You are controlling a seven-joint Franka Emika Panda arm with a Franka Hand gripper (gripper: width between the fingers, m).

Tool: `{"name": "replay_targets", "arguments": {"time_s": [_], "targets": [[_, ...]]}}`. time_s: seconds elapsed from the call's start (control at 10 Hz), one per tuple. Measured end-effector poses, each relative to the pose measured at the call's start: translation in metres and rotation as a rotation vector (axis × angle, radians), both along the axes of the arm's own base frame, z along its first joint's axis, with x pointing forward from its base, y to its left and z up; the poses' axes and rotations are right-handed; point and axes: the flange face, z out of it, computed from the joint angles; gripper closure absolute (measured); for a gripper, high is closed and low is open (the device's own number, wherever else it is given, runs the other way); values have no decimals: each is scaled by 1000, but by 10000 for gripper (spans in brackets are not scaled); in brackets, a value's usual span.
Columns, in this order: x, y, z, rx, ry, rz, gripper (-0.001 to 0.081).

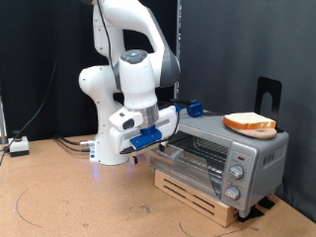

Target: Make a piece of toast with the oven

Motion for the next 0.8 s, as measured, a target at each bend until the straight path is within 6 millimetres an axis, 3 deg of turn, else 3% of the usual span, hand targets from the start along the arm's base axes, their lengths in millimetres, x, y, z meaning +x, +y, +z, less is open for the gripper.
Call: {"name": "replay_targets", "arguments": {"time_s": [0.5, 0.8], "targets": [[9, -17, -12, -91, -26, -55, -3], [34, -17, -22, -37, -34, -140, -3]]}}
